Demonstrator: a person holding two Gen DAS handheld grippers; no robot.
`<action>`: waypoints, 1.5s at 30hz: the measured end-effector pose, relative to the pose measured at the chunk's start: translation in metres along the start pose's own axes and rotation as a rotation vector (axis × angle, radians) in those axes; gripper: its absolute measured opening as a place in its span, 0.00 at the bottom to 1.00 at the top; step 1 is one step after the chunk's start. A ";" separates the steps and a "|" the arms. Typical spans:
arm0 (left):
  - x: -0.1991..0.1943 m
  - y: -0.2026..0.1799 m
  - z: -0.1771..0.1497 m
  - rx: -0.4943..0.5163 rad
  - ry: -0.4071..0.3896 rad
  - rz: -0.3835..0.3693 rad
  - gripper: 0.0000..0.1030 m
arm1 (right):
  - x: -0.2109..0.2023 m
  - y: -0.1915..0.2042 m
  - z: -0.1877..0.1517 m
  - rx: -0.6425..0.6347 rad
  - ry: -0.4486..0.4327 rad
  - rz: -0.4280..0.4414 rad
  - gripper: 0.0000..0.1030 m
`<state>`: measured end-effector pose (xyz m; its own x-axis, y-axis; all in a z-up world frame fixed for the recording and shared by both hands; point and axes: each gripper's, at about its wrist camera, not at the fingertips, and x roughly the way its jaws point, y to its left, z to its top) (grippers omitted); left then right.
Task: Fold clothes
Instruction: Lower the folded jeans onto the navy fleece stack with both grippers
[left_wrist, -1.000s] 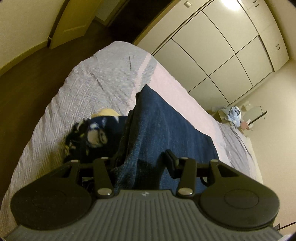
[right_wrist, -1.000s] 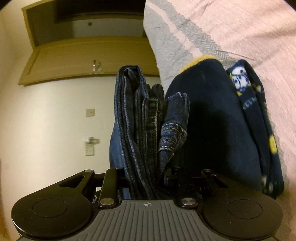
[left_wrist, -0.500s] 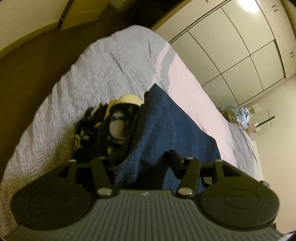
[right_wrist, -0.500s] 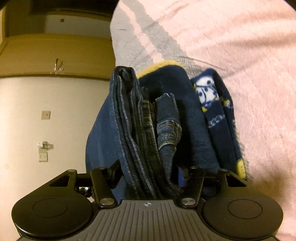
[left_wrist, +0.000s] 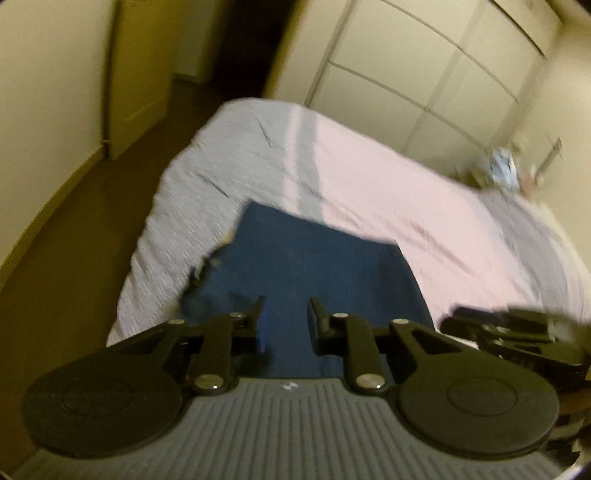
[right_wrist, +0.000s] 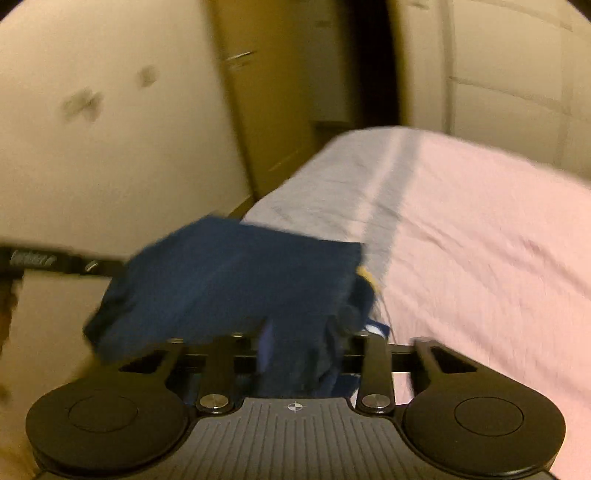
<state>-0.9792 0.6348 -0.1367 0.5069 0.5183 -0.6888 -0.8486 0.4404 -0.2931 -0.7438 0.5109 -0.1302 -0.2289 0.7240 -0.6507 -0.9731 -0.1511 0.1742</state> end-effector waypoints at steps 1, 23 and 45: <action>0.007 -0.002 -0.005 0.016 0.018 0.021 0.17 | 0.005 0.010 -0.003 -0.049 0.009 0.002 0.26; 0.043 0.044 0.005 -0.028 -0.003 0.138 0.11 | 0.059 -0.008 0.015 -0.009 0.089 -0.055 0.27; 0.102 0.020 0.075 -0.034 -0.006 0.084 0.16 | 0.117 -0.074 0.074 0.259 0.041 -0.098 0.27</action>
